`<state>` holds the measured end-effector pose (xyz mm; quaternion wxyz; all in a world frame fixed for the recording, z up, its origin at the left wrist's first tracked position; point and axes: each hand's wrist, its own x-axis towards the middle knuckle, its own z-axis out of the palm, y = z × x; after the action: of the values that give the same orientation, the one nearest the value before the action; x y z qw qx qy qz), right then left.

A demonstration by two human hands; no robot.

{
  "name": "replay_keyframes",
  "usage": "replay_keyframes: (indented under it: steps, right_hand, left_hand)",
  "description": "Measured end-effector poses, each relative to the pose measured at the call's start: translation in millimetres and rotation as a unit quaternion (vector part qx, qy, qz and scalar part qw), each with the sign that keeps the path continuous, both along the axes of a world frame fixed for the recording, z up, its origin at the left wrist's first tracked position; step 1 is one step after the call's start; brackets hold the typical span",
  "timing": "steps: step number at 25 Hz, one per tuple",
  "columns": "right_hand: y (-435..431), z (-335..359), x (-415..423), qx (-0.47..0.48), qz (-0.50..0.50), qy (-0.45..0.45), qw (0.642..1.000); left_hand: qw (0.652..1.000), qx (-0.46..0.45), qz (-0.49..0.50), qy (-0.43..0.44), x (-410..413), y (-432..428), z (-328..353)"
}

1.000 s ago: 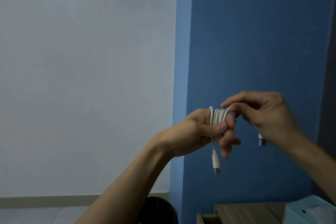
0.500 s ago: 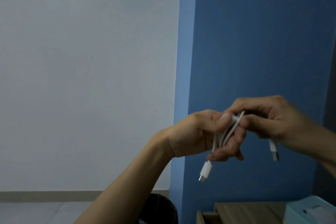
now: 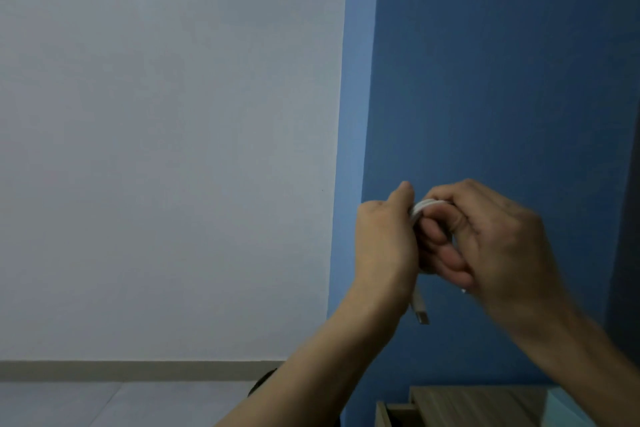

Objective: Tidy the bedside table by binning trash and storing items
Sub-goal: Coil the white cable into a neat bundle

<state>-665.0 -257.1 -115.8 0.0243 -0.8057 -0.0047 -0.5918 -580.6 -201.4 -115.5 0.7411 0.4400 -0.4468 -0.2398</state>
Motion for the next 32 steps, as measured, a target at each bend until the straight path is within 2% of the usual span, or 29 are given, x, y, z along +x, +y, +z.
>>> replay_keyframes:
  steps: [2, 4, 5, 7, 9, 11, 14, 16, 19, 22, 26, 27, 30, 32]
  right_hand:
    - [1.5, -1.2, 2.2, 0.01, 0.002, -0.012, 1.0]
    - [-0.5, -0.1, -0.3, 0.006, -0.002, -0.023, 1.0]
    - [-1.5, -0.5, -2.0, 0.0, -0.003, -0.026, 1.0]
    - [-4.2, -2.2, -4.4, -0.018, -0.026, -0.043, 0.999]
    - [-4.2, -1.8, -4.8, -0.008, -0.049, -0.065, 0.997]
    - [-5.1, -0.6, -7.0, 0.024, -0.046, -0.052, 0.997]
    - [-4.9, 2.2, -11.0, 0.1, 0.011, 0.036, 0.994]
    - [-5.3, 2.8, -11.6, 0.091, -0.006, 0.058, 0.994]
    - [-5.8, 3.4, -11.8, 0.061, -0.041, 0.01, 0.997]
    - [-11.0, 0.4, -13.8, 0.076, -0.05, -0.034, 0.995]
    - [-14.8, -6.3, -9.6, 0.095, -0.054, -0.052, 0.993]
    - [-13.9, -8.0, -7.4, 0.101, -0.05, -0.055, 0.992]
    - [-7.9, -10.7, -3.1, 0.132, -0.027, -0.056, 0.989]
    - [-4.0, -12.8, -1.0, 0.147, -0.017, -0.06, 0.987]
  left_hand:
    - [0.998, -0.022, 0.047, 0.032, 5.2, 2.0, 2.5]
    - [0.993, -0.04, 0.03, 0.108, 16.7, 7.2, 8.6]
    - [0.992, -0.05, 0.011, 0.117, 20.2, 10.1, 10.1]
    - [0.996, -0.072, -0.026, 0.039, 13.5, 16.5, 10.2]
    - [0.992, -0.101, -0.002, -0.081, 6.0, 18.1, 4.1]
    - [0.979, -0.13, 0.036, -0.151, 6.3, 15.5, -0.9]
    - [0.977, -0.135, 0.025, -0.163, 10.9, 13.9, -4.3]
    - [0.975, -0.125, 0.021, -0.18, 7.8, 15.5, -4.4]
    - [0.971, -0.13, 0.044, -0.194, 7.4, 19.3, -2.9]
    - [0.973, -0.084, 0.075, -0.202, 20.5, 32.0, -6.7]
    - [0.984, -0.059, -0.045, -0.164, 26.6, 49.0, -7.9]
    - [0.981, -0.065, -0.041, -0.178, 26.8, 48.1, -8.9]
    - [0.97, -0.067, 0.052, -0.226, 31.1, 29.0, -18.7]
    - [0.973, -0.07, 0.042, -0.215, 30.8, 19.8, -22.7]
